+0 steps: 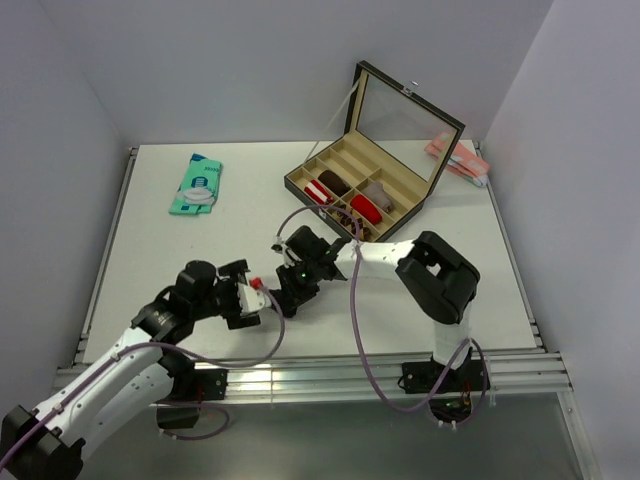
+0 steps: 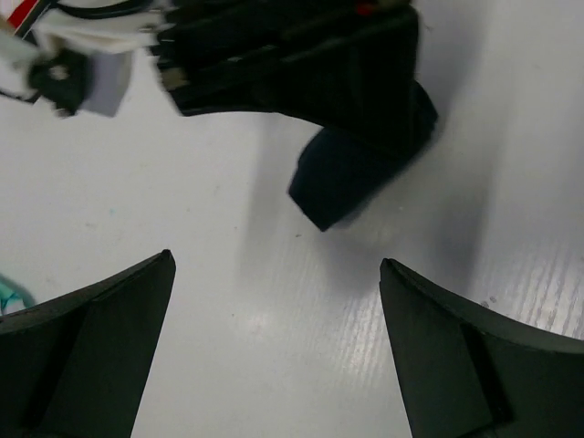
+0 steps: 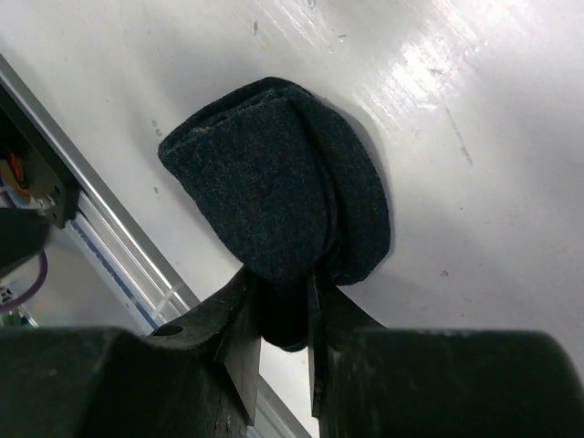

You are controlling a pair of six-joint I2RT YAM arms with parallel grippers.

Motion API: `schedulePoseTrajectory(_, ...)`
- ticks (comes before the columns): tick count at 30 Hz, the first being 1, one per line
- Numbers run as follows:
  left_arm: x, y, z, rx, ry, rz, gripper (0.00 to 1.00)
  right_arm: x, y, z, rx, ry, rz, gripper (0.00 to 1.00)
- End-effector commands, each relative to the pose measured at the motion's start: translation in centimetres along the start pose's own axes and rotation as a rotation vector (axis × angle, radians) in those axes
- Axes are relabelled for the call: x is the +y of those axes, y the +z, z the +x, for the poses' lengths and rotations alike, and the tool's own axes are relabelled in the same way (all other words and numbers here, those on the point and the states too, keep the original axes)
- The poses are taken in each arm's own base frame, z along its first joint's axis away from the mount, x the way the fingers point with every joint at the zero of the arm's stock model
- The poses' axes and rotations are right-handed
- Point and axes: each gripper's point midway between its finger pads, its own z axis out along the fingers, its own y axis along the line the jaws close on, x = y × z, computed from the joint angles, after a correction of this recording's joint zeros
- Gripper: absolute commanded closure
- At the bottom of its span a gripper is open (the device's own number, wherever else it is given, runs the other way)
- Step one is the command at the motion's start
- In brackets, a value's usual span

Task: Roll the socks
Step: Roll the sock at the center of the board.

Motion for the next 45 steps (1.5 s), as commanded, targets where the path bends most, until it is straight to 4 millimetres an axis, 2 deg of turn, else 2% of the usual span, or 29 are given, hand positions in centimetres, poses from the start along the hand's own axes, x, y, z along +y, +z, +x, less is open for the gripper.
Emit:
schedulePoseTrajectory(1, -0.2, 0.8, -0.8, -0.074, 0.190, -0.004, 0.01, -8.1, -0.1, 5.5, 0.212, 0.036, 0.267, 1.00)
schedulePoseTrajectory(5, -1.2, 1.7, -0.4, -0.114, 0.233, 0.014, 0.01, -8.1, -0.3, 4.9, 0.231, 0.026, 0.239, 1.00)
schedulePoseTrajectory(7, -1.6, 2.1, -0.5, -0.136, 0.236, 0.016, 0.00, -8.4, -0.3, 5.2, 0.255, 0.020, 0.239, 1.00)
schedulePoseTrajectory(13, -1.5, 3.4, -0.5, -0.181, 0.251, -0.033, 0.03, -8.4, 0.0, 5.0, 0.263, 0.024, 0.224, 1.00)
schedulePoseTrajectory(16, -1.7, 4.5, 0.2, -0.125, 0.226, 0.008, 0.12, -8.5, 0.2, 4.9, 0.266, 0.031, 0.223, 1.00)
schedulePoseTrajectory(17, -1.9, 4.8, 0.4, -0.109, 0.238, 0.025, 0.19, -8.5, 0.3, 5.1, 0.273, 0.029, 0.221, 1.00)
schedulePoseTrajectory(18, -2.0, 5.2, 0.8, -0.095, 0.237, 0.030, 0.20, -8.5, 0.3, 5.0, 0.274, 0.031, 0.223, 1.00)
schedulePoseTrajectory(20, -1.8, 5.4, -0.1, -0.138, 0.266, 0.001, 0.19, -8.5, 0.4, 5.0, 0.278, 0.033, 0.223, 1.00)
schedulePoseTrajectory(23, -2.7, 5.2, -0.3, -0.175, 0.326, -0.005, 0.17, -8.6, 0.4, 5.1, 0.281, 0.034, 0.219, 1.00)
schedulePoseTrajectory(28, -3.2, 5.8, 0.5, -0.170, 0.373, -0.018, 0.15, -8.9, 0.2, 5.3, 0.289, 0.041, 0.212, 1.00)
schedulePoseTrajectory(33, -3.9, 6.1, -0.4, -0.203, 0.366, 0.007, 0.16, -9.4, 0.1, 5.6, 0.302, 0.056, 0.210, 1.00)
schedulePoseTrajectory(37, -3.9, 6.5, -1.1, -0.226, 0.372, 0.010, 0.18, -9.4, 0.2, 5.7, 0.305, 0.058, 0.204, 1.00)
schedulePoseTrajectory(41, -4.8, 6.9, -1.3, -0.231, 0.389, 0.055, 0.22, -9.4, 0.3, 5.7, 0.307, 0.059, 0.200, 1.00)
schedulePoseTrajectory(45, -4.8, 7.3, -1.7, -0.236, 0.380, 0.068, 0.29, -9.1, 0.2, 5.4, 0.297, 0.055, 0.191, 1.00)
